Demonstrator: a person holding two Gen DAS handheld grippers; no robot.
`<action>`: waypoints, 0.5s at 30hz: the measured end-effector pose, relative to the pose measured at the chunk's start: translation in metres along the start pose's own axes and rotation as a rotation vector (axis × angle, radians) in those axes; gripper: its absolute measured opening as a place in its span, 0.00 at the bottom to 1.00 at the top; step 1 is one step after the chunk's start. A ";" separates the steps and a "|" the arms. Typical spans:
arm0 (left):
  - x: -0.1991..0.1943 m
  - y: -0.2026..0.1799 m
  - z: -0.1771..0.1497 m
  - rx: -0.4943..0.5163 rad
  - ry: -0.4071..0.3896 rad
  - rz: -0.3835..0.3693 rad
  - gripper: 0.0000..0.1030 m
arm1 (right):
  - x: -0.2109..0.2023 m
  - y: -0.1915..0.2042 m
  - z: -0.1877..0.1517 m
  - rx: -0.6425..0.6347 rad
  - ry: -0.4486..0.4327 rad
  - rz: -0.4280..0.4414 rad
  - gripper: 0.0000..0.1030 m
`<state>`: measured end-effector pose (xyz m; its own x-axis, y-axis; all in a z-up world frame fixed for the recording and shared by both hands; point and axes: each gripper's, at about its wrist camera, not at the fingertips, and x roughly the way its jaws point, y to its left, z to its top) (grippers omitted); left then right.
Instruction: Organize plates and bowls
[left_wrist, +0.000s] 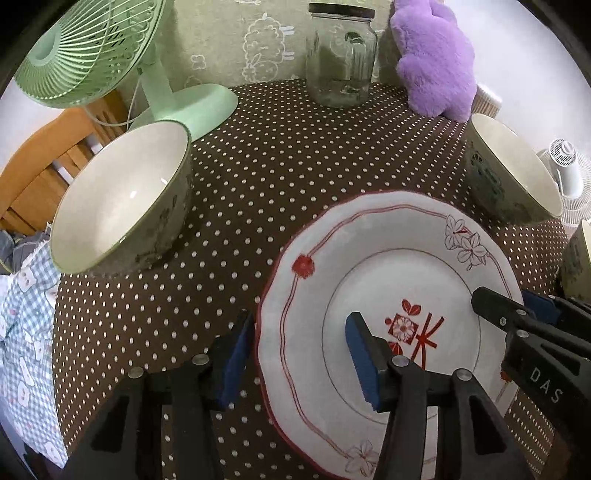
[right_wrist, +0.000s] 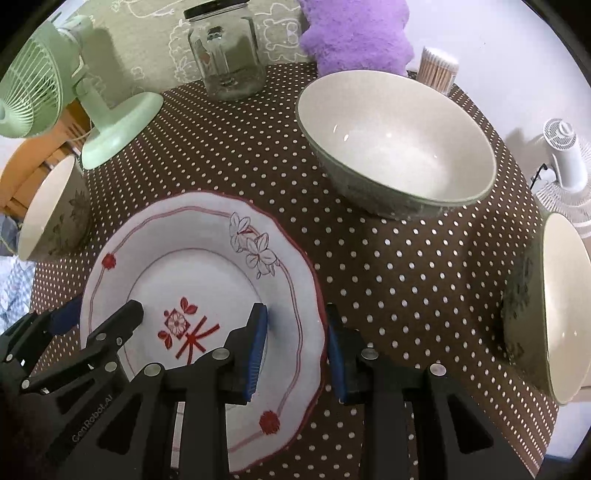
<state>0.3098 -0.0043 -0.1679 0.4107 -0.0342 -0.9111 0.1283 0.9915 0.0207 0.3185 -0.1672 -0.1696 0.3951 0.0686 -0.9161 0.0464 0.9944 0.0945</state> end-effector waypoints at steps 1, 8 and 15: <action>0.001 0.000 0.002 0.000 0.000 -0.003 0.52 | 0.002 0.001 0.002 -0.002 0.002 0.002 0.35; 0.003 -0.006 0.007 -0.001 -0.005 -0.022 0.53 | 0.009 0.007 0.008 -0.012 0.002 0.012 0.48; -0.002 -0.005 0.006 -0.011 0.003 -0.042 0.52 | 0.006 0.011 0.010 -0.007 -0.004 -0.019 0.49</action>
<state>0.3139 -0.0104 -0.1634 0.4026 -0.0757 -0.9122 0.1352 0.9906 -0.0226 0.3305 -0.1567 -0.1698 0.3982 0.0496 -0.9159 0.0469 0.9961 0.0743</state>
